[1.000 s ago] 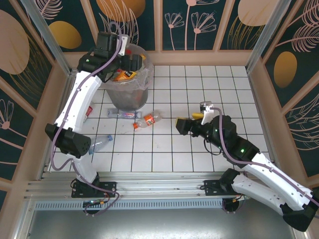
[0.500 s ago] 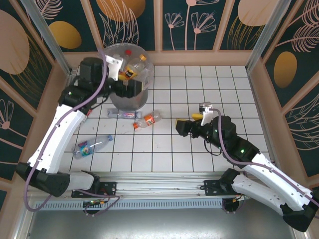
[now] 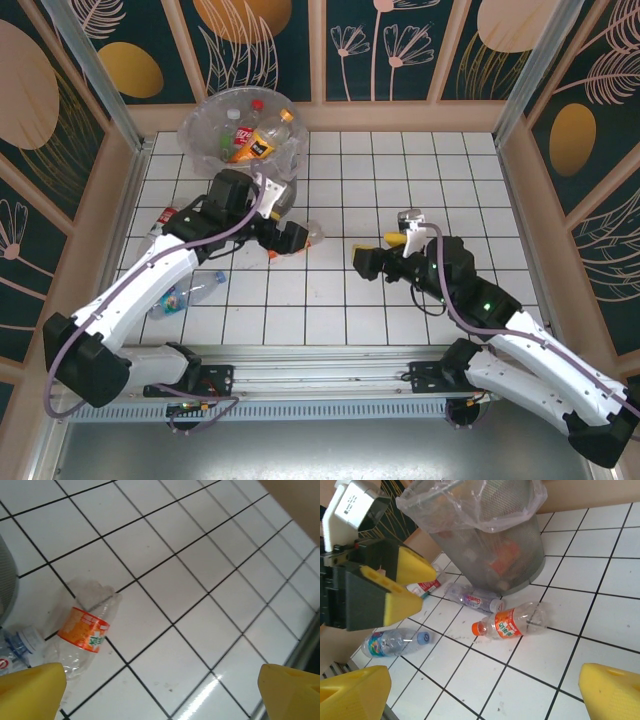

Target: Put the plastic bottles in the bin

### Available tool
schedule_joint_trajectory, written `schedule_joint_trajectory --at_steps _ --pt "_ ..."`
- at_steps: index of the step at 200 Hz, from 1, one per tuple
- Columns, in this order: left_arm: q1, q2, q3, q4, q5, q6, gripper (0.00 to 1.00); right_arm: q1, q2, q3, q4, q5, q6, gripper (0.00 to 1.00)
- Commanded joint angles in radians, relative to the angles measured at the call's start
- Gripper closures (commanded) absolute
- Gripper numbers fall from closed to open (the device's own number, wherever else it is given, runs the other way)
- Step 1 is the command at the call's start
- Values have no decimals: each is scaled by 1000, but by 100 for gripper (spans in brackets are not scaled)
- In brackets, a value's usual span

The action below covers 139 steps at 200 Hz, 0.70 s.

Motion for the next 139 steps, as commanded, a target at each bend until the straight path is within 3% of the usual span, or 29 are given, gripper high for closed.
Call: schedule_joint_trajectory --at_steps 1,72,139 --pt "-19 72 -3 39 -98 72 3 8 -24 -13 2 -7 -10 3" --pt "-40 315 70 5 -276 171 15 8 -30 -20 -6 8 -7 3" --pt "-45 481 151 -4 -345 215 22 8 -20 -22 -1 11 -7 3"
